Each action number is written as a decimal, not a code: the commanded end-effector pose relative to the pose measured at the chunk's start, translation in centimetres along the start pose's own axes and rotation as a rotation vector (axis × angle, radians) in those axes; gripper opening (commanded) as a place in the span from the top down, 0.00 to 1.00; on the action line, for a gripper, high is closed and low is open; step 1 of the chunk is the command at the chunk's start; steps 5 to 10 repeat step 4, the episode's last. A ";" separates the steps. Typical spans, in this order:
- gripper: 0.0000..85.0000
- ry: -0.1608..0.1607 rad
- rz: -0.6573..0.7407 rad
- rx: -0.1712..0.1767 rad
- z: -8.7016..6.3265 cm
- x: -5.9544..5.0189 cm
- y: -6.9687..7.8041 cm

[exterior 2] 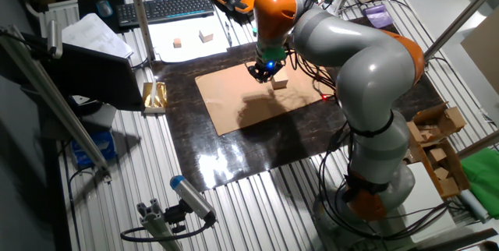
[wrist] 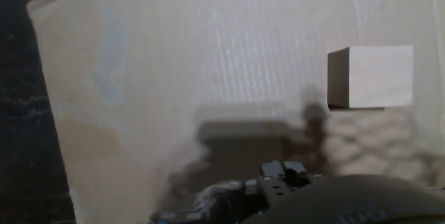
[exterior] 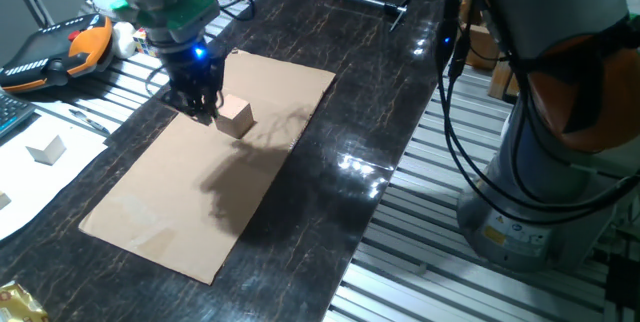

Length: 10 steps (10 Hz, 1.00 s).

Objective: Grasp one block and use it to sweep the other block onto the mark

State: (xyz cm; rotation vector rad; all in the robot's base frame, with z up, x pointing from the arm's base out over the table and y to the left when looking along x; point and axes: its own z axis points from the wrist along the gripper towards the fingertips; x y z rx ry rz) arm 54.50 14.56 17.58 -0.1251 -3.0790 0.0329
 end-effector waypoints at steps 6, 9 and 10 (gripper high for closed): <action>0.99 -0.015 -0.015 -0.005 0.1 0.1 0.0; 0.99 -0.015 -0.015 -0.005 0.1 0.1 0.0; 0.99 -0.015 -0.015 -0.005 0.1 0.1 0.0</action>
